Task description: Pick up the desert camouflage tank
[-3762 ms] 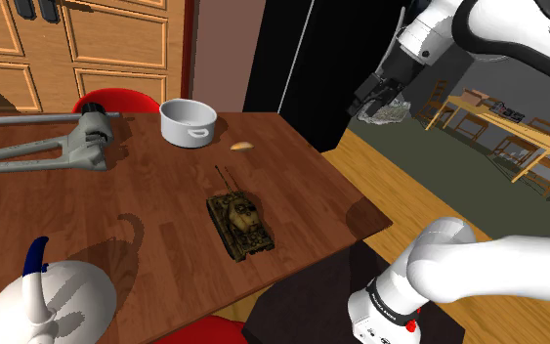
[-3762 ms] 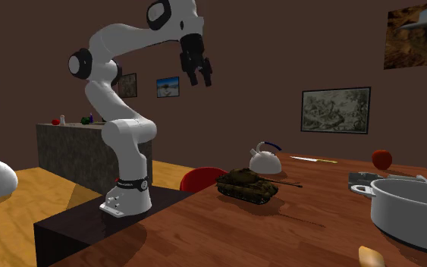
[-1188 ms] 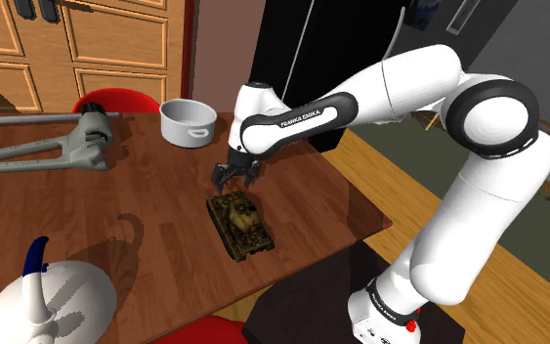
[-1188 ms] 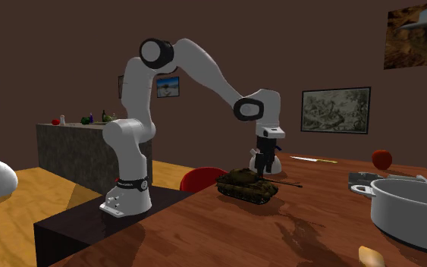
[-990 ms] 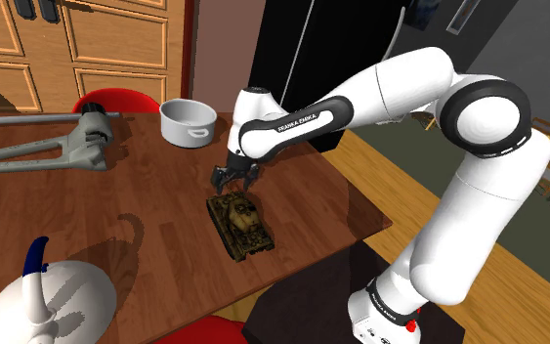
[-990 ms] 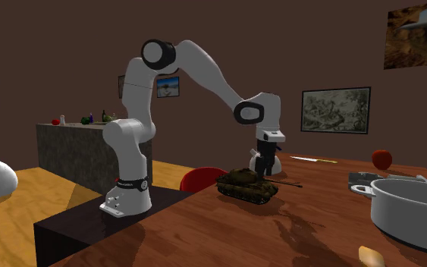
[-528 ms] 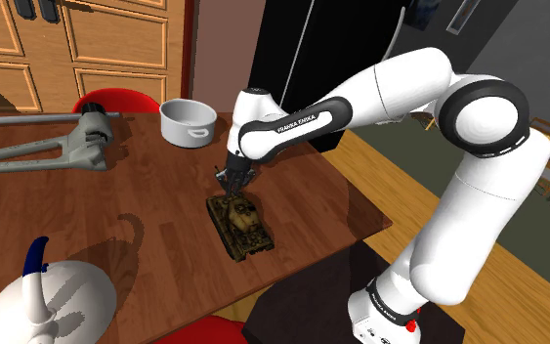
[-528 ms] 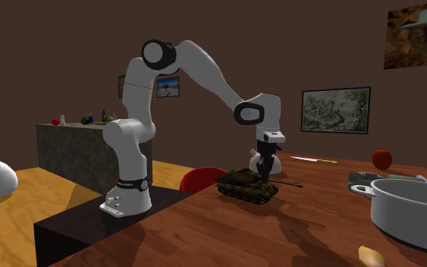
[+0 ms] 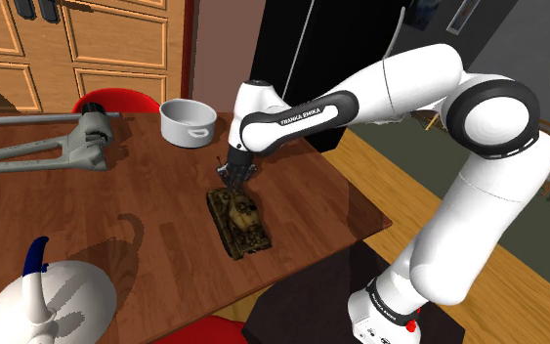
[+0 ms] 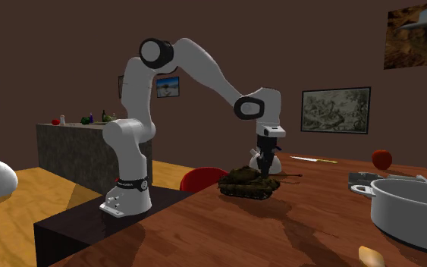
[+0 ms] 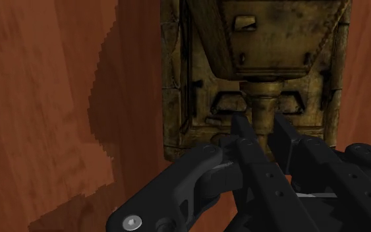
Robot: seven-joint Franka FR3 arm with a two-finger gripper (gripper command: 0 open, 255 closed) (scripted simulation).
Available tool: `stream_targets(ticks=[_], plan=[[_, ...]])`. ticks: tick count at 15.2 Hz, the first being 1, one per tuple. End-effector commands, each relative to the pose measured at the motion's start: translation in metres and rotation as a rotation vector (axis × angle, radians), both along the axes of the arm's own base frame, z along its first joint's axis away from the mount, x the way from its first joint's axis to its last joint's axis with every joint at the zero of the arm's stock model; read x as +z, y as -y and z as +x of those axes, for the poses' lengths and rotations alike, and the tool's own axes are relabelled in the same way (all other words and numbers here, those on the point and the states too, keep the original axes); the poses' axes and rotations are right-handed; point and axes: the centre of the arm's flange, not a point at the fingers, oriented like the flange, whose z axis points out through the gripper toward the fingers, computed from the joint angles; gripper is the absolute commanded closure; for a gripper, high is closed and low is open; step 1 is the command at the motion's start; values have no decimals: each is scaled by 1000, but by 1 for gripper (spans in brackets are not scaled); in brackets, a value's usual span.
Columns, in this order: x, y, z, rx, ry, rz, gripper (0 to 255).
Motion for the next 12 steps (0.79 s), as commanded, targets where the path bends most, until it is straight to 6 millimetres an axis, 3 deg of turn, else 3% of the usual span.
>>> stream_targets(ticks=[1, 10, 12], plan=[[12, 0, -1, 0, 2, 0, 255], [59, 0, -1, 0, 2, 0, 255], [60, 0, -1, 0, 2, 0, 255]])
